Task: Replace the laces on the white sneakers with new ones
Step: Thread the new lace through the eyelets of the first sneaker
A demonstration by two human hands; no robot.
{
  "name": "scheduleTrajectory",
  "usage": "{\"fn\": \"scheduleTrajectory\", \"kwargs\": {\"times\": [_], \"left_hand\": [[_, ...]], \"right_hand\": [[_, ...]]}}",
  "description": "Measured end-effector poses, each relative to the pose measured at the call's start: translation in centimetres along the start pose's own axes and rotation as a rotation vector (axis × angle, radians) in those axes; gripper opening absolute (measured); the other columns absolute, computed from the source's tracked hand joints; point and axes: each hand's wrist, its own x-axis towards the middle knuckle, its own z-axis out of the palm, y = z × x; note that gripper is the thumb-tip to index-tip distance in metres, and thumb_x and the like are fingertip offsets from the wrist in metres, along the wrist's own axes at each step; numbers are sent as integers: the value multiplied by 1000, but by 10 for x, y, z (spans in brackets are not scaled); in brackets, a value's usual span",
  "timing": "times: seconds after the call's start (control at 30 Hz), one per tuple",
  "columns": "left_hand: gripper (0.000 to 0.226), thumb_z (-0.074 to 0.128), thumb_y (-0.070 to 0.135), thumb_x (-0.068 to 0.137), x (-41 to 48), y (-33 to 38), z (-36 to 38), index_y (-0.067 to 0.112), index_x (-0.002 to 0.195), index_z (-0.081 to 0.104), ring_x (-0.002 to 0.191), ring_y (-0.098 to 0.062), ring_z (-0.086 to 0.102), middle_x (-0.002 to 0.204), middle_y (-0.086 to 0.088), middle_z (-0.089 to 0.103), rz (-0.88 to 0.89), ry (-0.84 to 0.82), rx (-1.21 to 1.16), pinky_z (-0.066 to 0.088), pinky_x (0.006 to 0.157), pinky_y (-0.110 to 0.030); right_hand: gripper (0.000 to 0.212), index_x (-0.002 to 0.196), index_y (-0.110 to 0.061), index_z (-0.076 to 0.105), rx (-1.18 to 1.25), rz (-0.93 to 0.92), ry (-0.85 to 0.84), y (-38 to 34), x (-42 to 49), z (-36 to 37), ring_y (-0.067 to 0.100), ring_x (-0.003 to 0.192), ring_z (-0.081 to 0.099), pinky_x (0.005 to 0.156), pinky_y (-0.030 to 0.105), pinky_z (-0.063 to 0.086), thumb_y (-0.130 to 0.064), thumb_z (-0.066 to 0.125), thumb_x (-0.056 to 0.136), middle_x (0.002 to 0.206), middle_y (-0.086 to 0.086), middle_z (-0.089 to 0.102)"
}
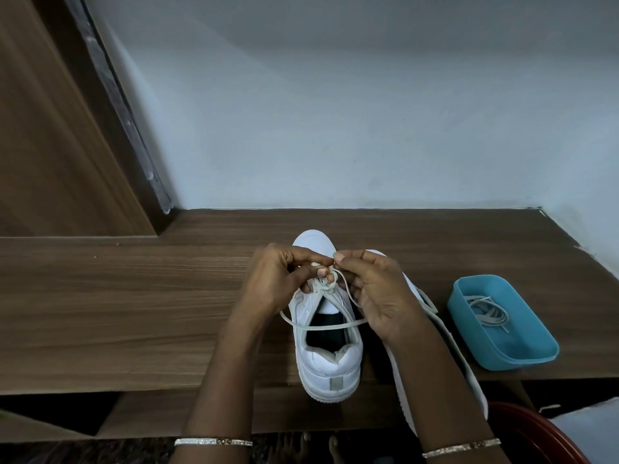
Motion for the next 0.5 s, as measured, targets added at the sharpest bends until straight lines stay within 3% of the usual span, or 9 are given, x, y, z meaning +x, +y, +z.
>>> {"fn": "scheduleTrajectory", "kwargs": {"times": [0.13, 0.2, 0.3, 0.4, 0.5], "left_hand": [[19, 78, 21, 83, -1, 6, -1, 39, 91, 79, 54, 0, 66, 68, 24, 70, 97, 25, 274, 46, 59, -14], [15, 76, 23, 85, 0, 6, 0, 36, 92, 79, 56, 2, 65, 70, 25, 69, 129, 24, 384, 45, 58, -14], [11, 71, 21, 89, 4, 5, 4, 30, 91, 78, 58, 1, 60, 69, 15, 71, 136, 0, 457, 44, 59, -20], [10, 69, 14, 91, 4, 4, 4, 19, 86, 76, 61, 8, 57, 67, 19, 65, 138, -40, 341, 35, 58, -7], [8, 69, 12, 91, 3, 3, -1, 12, 87, 76, 58, -1, 56, 71, 13, 69, 43, -69, 129, 41, 57, -13]], "right_hand": [[24, 94, -5, 72, -69, -21, -102, -6, -5, -6, 30, 84, 65, 88, 40, 51, 0, 81, 72, 85, 15, 73], [35, 99, -2, 70, -92, -50, -126, -8, -8, -7, 27, 84, 69, 91, 38, 55, 8, 82, 68, 84, 12, 72], [34, 97, -1, 69, -118, -119, -106, -10, -9, -7, 21, 78, 68, 83, 31, 59, 14, 79, 68, 79, 9, 69], [29, 95, 1, 70, -187, -167, -118, -12, -9, -7, 16, 76, 67, 78, 25, 58, 14, 78, 70, 79, 7, 68], [23, 90, 1, 69, -252, -190, -176, -16, -11, -8, 15, 75, 68, 76, 24, 58, 16, 74, 73, 77, 5, 71]]}}
